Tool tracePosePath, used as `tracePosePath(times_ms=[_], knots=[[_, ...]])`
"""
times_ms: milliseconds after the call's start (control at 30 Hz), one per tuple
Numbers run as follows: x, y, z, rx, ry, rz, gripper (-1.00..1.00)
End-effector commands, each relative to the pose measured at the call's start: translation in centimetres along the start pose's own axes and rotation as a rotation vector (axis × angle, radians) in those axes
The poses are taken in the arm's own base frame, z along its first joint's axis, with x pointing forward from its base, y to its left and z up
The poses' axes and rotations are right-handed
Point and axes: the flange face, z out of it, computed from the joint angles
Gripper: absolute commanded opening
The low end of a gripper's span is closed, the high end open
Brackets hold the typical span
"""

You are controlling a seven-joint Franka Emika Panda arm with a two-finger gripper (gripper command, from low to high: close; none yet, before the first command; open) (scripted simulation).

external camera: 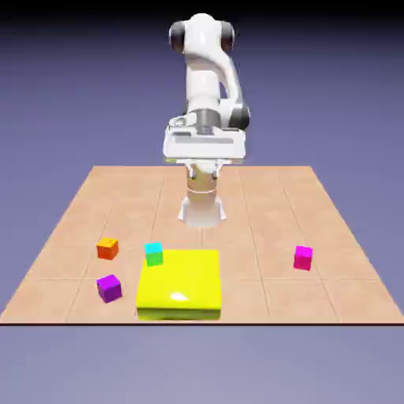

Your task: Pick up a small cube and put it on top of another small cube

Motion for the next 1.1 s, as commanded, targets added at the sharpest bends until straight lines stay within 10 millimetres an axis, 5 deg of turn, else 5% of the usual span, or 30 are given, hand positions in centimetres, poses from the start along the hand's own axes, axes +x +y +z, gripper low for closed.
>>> tracePosePath(times_ms=[0,200,367,533,667,1067], knots=[[-1.3,-0.6,1.2,-0.015,-0.023,-0.055,0.00],[-10.4,-3.2,7.5,-0.057,-0.192,-0.375,0.00],[-19.4,-4.3,10.8,-0.026,-0.364,-0.619,0.00],[-28.8,-4.6,11.7,0.068,-0.553,-0.832,0.00],[-36.0,-4.6,10.4,0.190,-0.708,-0.975,0.00],[-39.0,-4.2,12.7,0.221,-0.745,-0.959,0.00]])
